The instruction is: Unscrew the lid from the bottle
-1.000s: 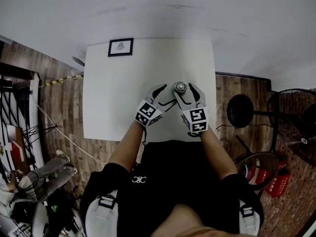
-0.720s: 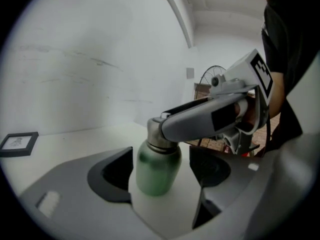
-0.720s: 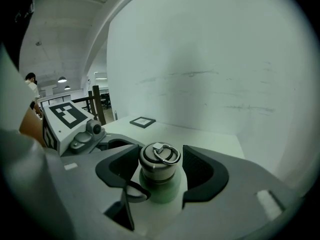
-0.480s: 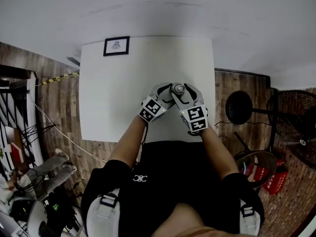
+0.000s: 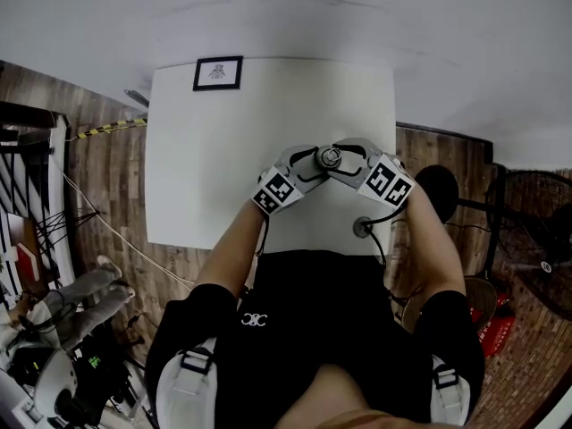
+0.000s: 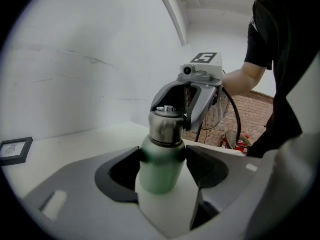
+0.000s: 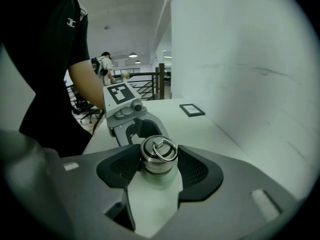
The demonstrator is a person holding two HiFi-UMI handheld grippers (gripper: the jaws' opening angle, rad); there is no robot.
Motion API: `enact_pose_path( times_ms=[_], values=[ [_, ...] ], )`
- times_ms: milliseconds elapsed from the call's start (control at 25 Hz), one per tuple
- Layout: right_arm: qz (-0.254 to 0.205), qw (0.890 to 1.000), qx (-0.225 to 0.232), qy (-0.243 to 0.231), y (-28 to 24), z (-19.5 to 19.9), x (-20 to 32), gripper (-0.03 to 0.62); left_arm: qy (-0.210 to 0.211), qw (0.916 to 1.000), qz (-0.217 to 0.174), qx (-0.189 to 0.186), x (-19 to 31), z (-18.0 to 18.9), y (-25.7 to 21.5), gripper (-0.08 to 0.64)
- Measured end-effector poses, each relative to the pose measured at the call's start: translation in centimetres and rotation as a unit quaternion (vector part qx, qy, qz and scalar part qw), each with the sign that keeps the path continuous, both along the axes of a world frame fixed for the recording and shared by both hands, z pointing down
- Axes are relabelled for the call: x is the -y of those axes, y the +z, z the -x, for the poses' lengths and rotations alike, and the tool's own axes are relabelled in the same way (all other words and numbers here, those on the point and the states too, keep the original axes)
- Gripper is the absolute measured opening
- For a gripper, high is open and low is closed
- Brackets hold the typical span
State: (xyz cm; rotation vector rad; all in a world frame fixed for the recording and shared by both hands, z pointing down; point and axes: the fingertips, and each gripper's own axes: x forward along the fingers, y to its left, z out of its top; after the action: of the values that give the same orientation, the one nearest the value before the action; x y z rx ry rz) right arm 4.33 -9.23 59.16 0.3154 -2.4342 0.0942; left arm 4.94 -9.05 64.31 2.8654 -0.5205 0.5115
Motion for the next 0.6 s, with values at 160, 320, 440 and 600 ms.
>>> enact_pose_path(
  times_ms=[160,320,440,600],
  values=[
    [0.014,0.997,-0.01,-0.071,-0.2,-0.4,-0.1,0.239,0.002,1.0,-0.002,-0.001,0.0,-0.3,-0.4,0.342],
    [0.034,0.999,0.034,0.021,-1.9,-0.2,0.3,0.256,0.002,1.0,-0.001,0.001,-0.3,-0.2,-0.3,0.342],
    [0.028,0.982,0.12,0.146,-5.0,-0.6,0.7,0.265,0.001,1.0,-0.001,-0.002,-0.2,0.0,-0.1,0.342],
    [-0.028,0.937,0.143,0.317,-5.1,-2.5,0.1,0.264,-0.002,1.0,-0.003,0.001,-0.2,0.2,-0.1,0.342]
  ],
)
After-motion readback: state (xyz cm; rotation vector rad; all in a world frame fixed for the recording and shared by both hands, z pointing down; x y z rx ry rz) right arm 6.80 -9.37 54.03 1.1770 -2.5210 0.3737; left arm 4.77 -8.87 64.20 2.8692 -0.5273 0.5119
